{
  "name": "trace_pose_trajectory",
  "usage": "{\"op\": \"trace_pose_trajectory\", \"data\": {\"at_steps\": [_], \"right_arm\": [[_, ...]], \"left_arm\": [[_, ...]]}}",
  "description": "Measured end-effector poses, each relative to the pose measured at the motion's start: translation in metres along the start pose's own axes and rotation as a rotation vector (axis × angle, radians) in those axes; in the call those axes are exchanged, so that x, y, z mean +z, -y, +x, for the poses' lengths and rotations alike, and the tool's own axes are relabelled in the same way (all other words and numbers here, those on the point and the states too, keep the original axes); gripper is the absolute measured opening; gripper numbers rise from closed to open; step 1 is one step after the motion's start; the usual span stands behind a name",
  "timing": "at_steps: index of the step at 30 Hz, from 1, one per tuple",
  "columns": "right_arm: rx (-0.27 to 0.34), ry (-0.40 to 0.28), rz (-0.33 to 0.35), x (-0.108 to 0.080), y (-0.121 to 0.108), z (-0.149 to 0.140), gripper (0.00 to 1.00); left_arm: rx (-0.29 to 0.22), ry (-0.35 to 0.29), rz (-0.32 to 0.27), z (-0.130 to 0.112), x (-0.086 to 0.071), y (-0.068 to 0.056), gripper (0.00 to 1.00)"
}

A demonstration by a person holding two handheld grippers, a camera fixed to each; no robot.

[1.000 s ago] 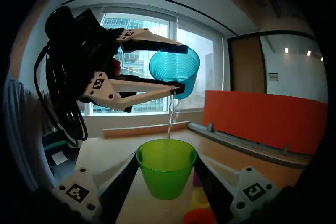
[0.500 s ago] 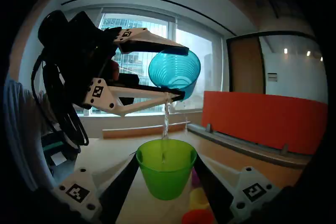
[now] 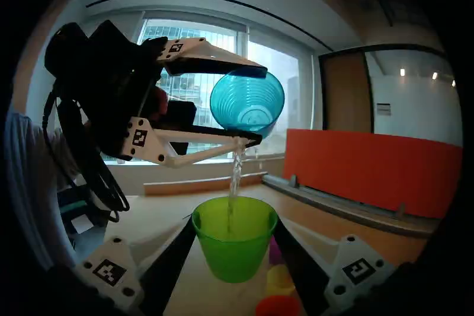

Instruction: Pour water

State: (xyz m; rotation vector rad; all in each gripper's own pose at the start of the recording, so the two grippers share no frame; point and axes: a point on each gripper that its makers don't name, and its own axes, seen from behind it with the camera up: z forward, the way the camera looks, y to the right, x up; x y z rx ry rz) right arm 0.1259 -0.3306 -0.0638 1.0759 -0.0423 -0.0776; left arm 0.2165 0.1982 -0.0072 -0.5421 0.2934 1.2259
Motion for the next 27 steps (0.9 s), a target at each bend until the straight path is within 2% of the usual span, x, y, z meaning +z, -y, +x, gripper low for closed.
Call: {"op": "trace_pose_trajectory", "data": {"at_steps": [9,27], "right_arm": [[-0.001,0.0,-0.002,-0.0003,-0.0005,-0.0001,0.91],[0.0,-0.007,-0.007,-0.0015,-0.0013,0.0033,0.91]], "left_arm": [[0.033,-0.002,0.003,0.0023,0.0007,-0.0017,0.91],[0.121,-0.012,0.017,0.0087,0.0013,0.0026,0.9]]}}
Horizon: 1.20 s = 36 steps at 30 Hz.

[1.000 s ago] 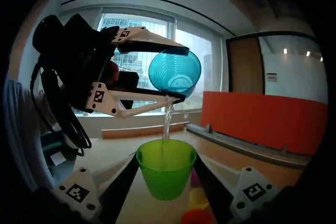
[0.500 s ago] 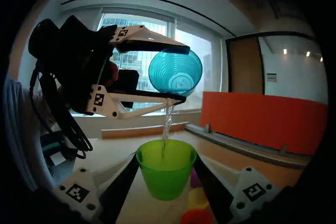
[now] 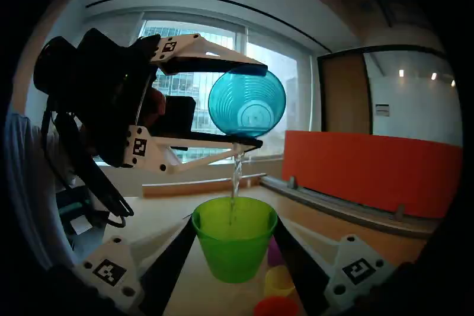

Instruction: Pour water

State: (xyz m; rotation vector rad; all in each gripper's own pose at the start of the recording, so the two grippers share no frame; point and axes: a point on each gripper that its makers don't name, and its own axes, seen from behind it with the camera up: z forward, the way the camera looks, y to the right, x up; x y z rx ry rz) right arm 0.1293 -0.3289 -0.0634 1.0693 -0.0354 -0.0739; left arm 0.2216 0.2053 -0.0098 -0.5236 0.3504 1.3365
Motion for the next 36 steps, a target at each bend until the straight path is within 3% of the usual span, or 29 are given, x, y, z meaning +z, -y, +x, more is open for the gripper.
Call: {"op": "trace_pose_trajectory", "data": {"at_steps": [18,36], "right_arm": [[-0.001,-0.001,-0.005,0.001,-0.002,0.001,0.91],[-0.004,-0.006,-0.016,0.002,-0.005,0.003,0.91]], "left_arm": [[0.085,0.001,0.004,0.002,-0.002,-0.011,0.9],[0.176,-0.014,0.034,0.01,-0.005,-0.005,0.91]]}}
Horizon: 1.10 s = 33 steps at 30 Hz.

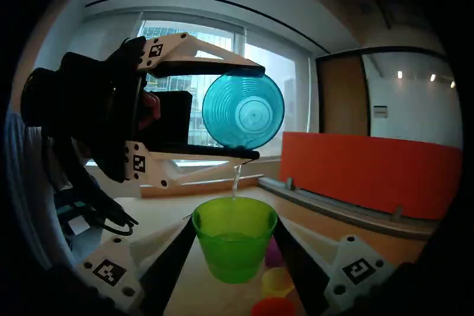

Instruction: Pour water

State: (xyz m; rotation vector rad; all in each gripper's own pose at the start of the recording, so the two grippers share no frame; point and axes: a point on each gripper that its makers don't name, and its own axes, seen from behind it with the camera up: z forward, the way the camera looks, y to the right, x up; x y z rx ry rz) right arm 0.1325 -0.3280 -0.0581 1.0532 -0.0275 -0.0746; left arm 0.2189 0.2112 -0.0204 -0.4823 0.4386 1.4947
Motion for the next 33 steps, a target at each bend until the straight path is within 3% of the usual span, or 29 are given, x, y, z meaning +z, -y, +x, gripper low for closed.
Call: {"op": "trace_pose_trajectory", "data": {"at_steps": [11,14,17,21,33], "right_arm": [[0.001,-0.003,-0.004,-0.001,0.0,0.002,0.91],[-0.001,-0.004,-0.005,0.0,0.0,0.003,0.91],[-0.003,-0.005,-0.007,0.0,0.0,0.003,0.91],[-0.006,-0.007,-0.01,-0.001,-0.001,0.004,0.91],[-0.007,-0.015,-0.022,-0.005,-0.004,0.006,0.91]], "left_arm": [[0.013,-0.002,0.001,0.002,-0.004,-0.002,0.9],[0.0,-0.003,0.002,0.001,-0.002,0.0,0.9],[-0.045,0.001,0.002,-0.003,0.0,-0.001,0.91],[-0.157,0.011,-0.008,-0.01,0.004,-0.006,0.9],[-0.635,0.044,-0.059,-0.036,0.008,-0.031,0.9]]}}
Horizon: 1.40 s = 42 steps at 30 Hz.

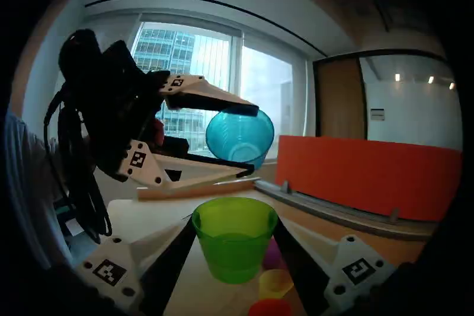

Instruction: Pour water

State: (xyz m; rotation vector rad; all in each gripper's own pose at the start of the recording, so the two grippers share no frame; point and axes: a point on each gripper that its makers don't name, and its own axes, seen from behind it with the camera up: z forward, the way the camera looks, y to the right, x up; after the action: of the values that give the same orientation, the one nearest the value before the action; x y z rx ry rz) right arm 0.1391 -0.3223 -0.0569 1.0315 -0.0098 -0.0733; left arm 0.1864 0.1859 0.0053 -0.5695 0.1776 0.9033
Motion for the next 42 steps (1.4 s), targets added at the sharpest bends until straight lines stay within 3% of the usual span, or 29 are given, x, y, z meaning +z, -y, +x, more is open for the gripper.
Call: {"op": "trace_pose_trajectory", "data": {"at_steps": [13,26,30,42], "right_arm": [[-0.004,0.001,-0.006,-0.003,-0.001,0.001,0.91],[-0.006,-0.001,-0.014,-0.006,-0.003,0.004,0.91],[-0.004,-0.002,-0.017,-0.007,-0.004,0.004,0.91],[0.008,0.003,-0.046,-0.014,-0.015,0.0,0.91]], "left_arm": [[-0.397,-0.023,-0.05,-0.008,0.005,-0.001,0.9],[-0.736,-0.041,-0.066,-0.021,0.003,0.008,0.9],[-0.801,-0.044,-0.072,-0.025,0.004,0.007,0.9],[-0.845,-0.014,-0.035,-0.054,-0.004,0.003,0.9]]}}
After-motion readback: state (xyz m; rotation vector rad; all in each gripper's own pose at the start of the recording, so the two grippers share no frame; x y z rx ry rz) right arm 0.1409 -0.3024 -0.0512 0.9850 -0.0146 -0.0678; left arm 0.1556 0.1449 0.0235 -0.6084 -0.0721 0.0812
